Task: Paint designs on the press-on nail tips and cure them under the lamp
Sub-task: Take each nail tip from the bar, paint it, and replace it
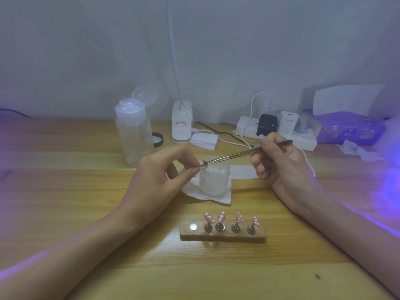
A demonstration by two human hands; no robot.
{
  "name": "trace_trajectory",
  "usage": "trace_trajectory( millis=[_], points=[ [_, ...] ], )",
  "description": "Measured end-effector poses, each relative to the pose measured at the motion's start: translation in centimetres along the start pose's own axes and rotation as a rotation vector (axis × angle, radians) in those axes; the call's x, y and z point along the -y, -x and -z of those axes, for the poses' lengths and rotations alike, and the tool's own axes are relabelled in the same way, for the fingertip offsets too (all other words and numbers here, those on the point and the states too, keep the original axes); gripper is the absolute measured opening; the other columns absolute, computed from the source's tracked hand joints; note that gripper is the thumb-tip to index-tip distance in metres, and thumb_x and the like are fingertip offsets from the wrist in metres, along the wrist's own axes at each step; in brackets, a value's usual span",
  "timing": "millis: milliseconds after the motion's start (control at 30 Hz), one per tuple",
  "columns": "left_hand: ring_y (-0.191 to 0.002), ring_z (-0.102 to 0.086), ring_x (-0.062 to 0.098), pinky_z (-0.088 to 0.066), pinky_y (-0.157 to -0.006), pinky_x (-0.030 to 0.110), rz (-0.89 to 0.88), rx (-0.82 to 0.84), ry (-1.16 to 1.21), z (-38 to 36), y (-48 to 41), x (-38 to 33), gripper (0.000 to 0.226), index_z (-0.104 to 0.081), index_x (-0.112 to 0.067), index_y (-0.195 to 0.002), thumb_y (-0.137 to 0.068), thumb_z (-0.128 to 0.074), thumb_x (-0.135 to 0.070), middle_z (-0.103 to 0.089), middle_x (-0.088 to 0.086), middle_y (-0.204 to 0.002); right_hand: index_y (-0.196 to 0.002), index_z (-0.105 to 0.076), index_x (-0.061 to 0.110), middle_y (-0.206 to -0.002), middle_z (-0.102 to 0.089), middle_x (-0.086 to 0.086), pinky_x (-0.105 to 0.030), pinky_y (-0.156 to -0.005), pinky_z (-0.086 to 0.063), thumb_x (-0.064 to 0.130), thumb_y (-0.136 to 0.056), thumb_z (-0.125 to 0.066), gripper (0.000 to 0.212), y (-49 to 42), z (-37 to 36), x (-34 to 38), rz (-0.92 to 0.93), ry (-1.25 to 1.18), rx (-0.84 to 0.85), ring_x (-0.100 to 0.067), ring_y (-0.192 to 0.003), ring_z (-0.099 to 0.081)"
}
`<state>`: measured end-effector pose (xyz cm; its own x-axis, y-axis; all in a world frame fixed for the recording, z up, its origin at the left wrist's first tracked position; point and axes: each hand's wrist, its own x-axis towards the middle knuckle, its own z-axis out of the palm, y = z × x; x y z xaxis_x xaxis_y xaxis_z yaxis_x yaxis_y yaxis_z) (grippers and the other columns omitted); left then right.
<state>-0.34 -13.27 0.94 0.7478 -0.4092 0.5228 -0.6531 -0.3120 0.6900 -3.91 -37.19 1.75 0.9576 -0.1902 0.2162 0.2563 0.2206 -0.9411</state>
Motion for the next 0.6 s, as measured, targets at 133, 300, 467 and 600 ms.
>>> trace_trajectory(
  millis=[133, 300, 467, 600],
  points=[
    [-0.057, -0.051, 0.007, -0.034, -0.055, 0.007, 0.001, 0.003, -0.008, -0.03, -0.02, 0.07, 0.024, -0.064, -0.030, -0.077, -0.088, -0.074, -0.012, -0.069, -0.011, -0.084, -0.068, -0.050, 0.020, -0.056, -0.059, -0.002, -0.016, -0.043, -0.039, 0.032, -0.082, -0.066, 0.024, -0.10, 0.21, 0.00, 0.002, -0.010, -0.055, -0.008, -0.044, -0.047],
    [-0.055, -0.050, 0.006, -0.034, -0.054, 0.007, 0.005, 0.007, 0.007, -0.06, 0.03, 0.18, 0.022, -0.065, -0.029, -0.078, -0.088, -0.073, -0.012, -0.069, -0.010, -0.086, -0.075, -0.049, 0.017, -0.059, -0.061, -0.003, -0.017, -0.044, -0.040, 0.033, -0.084, -0.065, 0.025, 0.00, -0.01, -0.01, 0.021, 0.011, 0.006, -0.009, -0.045, -0.048],
    [-0.055, -0.049, 0.006, -0.034, -0.053, 0.010, 0.016, 0.005, -0.008, -0.09, 0.02, 0.41, 0.018, -0.065, -0.030, -0.078, -0.088, -0.074, -0.017, -0.068, -0.011, -0.086, -0.073, -0.050, 0.017, -0.058, -0.060, -0.003, -0.017, -0.041, -0.036, 0.030, -0.086, -0.062, 0.022, -0.10, 0.16, 0.07, 0.029, -0.006, -0.032, -0.009, -0.045, -0.047],
    [-0.056, -0.050, 0.007, -0.034, -0.053, 0.010, 0.014, -0.003, -0.007, -0.08, 0.04, 0.52, 0.020, -0.064, -0.031, -0.078, -0.088, -0.074, -0.017, -0.069, -0.011, -0.087, -0.077, -0.048, 0.014, -0.057, -0.060, -0.003, -0.017, -0.043, -0.038, 0.032, -0.086, -0.061, 0.024, 0.01, -0.16, 0.05, 0.030, 0.005, 0.014, -0.010, -0.045, -0.048]
  ],
)
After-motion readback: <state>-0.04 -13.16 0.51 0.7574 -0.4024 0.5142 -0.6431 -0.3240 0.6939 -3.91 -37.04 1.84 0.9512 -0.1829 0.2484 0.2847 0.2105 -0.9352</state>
